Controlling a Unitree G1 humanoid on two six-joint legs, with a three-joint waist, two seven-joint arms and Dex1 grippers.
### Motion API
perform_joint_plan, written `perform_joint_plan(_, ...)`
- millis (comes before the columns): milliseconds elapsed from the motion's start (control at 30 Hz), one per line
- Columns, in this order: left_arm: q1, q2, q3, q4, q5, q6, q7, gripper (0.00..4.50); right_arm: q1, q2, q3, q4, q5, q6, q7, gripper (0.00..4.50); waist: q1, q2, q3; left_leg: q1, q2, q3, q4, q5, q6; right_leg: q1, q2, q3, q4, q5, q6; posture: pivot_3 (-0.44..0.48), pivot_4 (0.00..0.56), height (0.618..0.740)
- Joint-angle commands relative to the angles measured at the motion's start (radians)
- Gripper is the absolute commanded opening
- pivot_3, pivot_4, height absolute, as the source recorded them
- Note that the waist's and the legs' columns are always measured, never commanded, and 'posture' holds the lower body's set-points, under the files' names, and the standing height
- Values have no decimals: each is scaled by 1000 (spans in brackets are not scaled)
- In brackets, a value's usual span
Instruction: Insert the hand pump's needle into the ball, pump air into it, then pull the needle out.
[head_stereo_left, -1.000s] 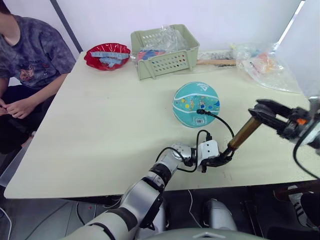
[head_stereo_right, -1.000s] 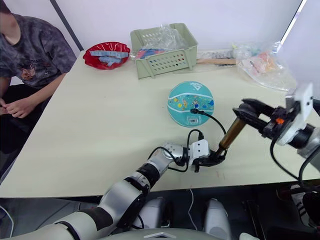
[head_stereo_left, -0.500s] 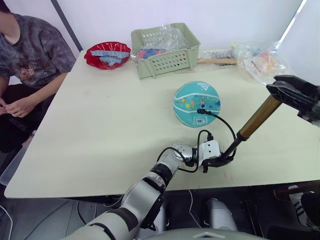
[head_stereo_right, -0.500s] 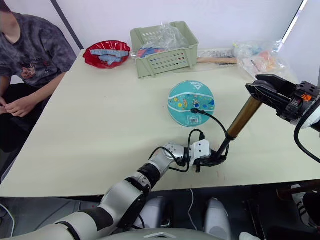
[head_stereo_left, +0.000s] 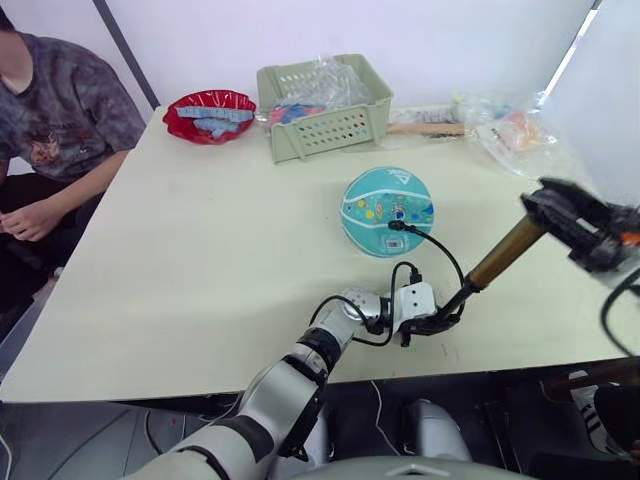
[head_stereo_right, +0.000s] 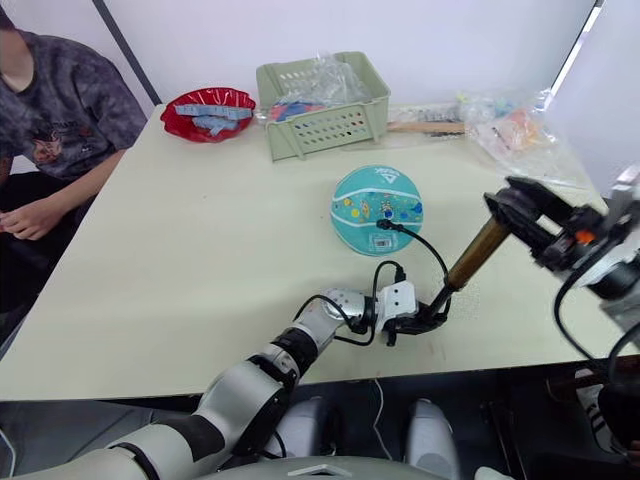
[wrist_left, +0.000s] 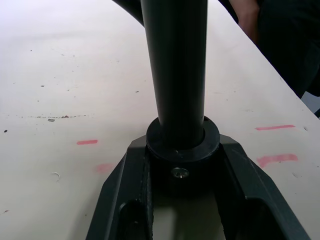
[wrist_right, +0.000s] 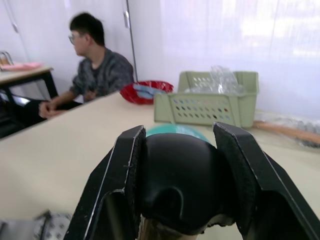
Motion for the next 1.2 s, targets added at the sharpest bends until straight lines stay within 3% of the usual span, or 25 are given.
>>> perform_joint_plan(33, 29, -3, -38, 41, 37, 20, -13, 1128, 88, 29, 168, 35, -120, -16, 50, 1632, 1, -1, -1, 0, 0, 0, 0, 0, 0, 0, 0, 0, 0, 0, 0, 0, 150, 740)
perform_joint_plan(433, 28, -3, -36, 43, 35, 22, -11, 1128, 194, 139, 333, 99, -327, -130, 56, 1632, 2, 1, -3, 0, 1, -8, 0, 0, -1, 2, 0, -7, 0, -2, -3, 0, 150, 740)
perform_joint_plan(700, 24, -4, -34, 49, 36, 25, -8, 1128, 135, 82, 231, 16, -208, -79, 82, 1632, 4, 6, -1, -2, 1, -17, 0, 0, -1, 4, 2, -15, 1, -5, -8, 0, 150, 740)
perform_joint_plan(967, 25, -3, -34, 52, 36, 24, -10, 1128, -38, -96, -45, -3, 96, 64, 54, 1632, 10, 16, 9, -5, -2, -19, 0, 0, -1, 5, -1, -19, 1, -5, -8, 0, 150, 740)
perform_joint_plan(1200, 22, -3, -33, 52, 35, 23, -11, 1128, -149, -207, -173, 32, 233, 139, 15, 1632, 15, 17, 12, -5, -2, -21, 0, 0, -1, 6, -1, -21, 1, -5, -8, 0, 150, 740)
